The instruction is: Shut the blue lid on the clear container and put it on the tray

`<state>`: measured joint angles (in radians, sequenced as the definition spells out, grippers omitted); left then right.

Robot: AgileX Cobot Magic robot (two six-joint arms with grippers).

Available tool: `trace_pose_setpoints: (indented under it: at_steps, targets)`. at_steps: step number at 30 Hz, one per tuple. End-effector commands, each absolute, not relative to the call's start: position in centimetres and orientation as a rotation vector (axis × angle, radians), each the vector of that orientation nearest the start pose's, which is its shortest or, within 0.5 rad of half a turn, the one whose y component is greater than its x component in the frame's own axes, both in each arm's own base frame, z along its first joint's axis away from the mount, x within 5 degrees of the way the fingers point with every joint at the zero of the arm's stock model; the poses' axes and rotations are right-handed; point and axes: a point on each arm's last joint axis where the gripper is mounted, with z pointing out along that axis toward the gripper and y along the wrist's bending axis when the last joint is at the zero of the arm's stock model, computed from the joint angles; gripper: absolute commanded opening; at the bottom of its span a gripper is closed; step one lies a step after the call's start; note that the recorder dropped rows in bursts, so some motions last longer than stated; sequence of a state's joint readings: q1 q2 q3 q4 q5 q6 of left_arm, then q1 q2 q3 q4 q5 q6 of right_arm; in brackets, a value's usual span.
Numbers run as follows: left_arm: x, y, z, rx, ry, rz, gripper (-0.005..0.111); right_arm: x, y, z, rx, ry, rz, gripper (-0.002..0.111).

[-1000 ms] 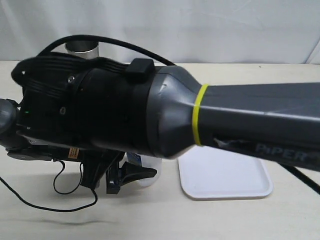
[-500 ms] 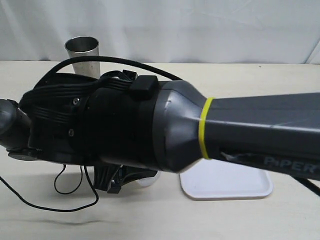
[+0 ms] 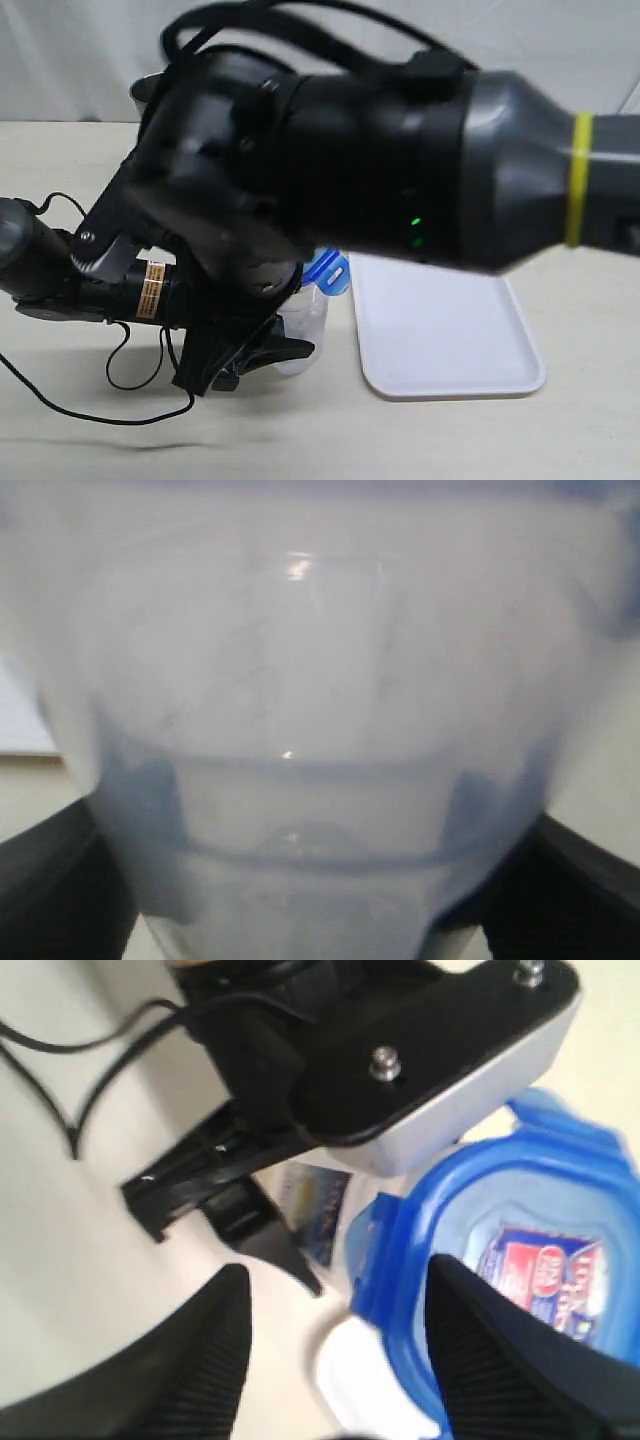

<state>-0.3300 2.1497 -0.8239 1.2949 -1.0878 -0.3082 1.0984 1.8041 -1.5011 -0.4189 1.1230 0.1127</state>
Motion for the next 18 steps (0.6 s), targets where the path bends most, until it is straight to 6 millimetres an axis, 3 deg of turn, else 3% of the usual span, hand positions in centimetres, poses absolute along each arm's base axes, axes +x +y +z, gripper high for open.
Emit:
trace_pose_setpoints:
  at_steps: [1, 6, 9, 12, 15, 18]
  targets:
    - [28.1, -18.1, 8.0, 1.413, 1.463, -0.961, 0.000, 20.9, 29.6, 31.2, -1.336, 2.306, 0.020, 0.051]
    - [28.1, -18.1, 8.0, 1.410, 1.467, -0.964, 0.000, 21.6, 26.3, 35.3, -1.258, 2.266, 0.337, 0.051]
    - [28.1, -18.1, 8.0, 1.410, 1.467, -0.964, 0.000, 22.2, 24.2, 36.3, -1.322, 2.236, 0.366, 0.050]
    - [28.1, -18.0, 8.0, 1.413, 1.472, -0.958, 0.000, 22.2, 23.1, 35.6, -1.595, 2.108, 0.235, 0.045]
    - [28.1, -18.0, 8.0, 1.413, 1.472, -0.958, 0.000, 21.6, 23.3, 33.8, -1.925, 1.865, 0.138, 0.043]
    - [28.1, -18.0, 8.0, 1.413, 1.472, -0.958, 0.000, 21.3, 23.7, 31.6, -2.073, 1.699, 0.001, 0.043]
